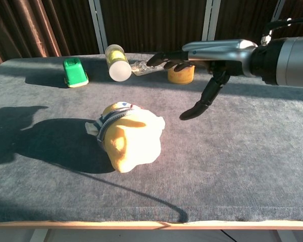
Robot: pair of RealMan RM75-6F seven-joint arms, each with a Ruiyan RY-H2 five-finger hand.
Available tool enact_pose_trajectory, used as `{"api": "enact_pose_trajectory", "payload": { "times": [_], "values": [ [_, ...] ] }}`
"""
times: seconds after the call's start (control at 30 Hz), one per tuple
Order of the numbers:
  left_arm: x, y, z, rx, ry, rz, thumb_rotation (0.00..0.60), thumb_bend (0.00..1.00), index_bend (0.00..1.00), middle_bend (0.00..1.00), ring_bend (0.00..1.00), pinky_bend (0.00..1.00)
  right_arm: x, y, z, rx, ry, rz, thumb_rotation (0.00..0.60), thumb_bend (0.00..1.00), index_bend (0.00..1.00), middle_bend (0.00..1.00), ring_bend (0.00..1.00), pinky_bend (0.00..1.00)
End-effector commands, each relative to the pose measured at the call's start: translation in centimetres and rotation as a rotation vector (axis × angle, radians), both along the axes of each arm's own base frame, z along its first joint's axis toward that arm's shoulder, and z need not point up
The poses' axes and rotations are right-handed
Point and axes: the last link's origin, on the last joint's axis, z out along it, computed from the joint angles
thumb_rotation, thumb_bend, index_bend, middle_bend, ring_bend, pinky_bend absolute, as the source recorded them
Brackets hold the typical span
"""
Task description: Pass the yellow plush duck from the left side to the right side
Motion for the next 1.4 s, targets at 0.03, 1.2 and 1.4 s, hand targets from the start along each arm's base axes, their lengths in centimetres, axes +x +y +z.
{"api": "enact_pose_trajectory", "payload": {
  "times": [0.03,1.2,1.4],
  "values": [
    [-0.1,0.0,0.2,-0.001,-0.007,0.009,0.6,0.23,0.0,0.01,0.01,0.16,0.8,-0.3,-1.3,0.03,0.019,0.001,0.6,0.0,0.0,0.0,0.0,0.08],
    [-0.2,0.0,0.1,-0.053,-0.013,0.031,0.6,0.23,0.0,0.04,0.02,0.17,0.0,-3.8,-8.2,-0.184,-0.027,-0.021,0.6,0.03,0.77,0.65,0.7,0.74],
    [0.0,0.0,-0.3,-0.07,0.003,0.025,0.6,0.23,0.0,0.04,0.02,0.17,-2.4,-3.3,-3.2,-0.304,-0.04,-0.01,0.6,0.03,0.78,0.65,0.7,0.74]
  ]
}}
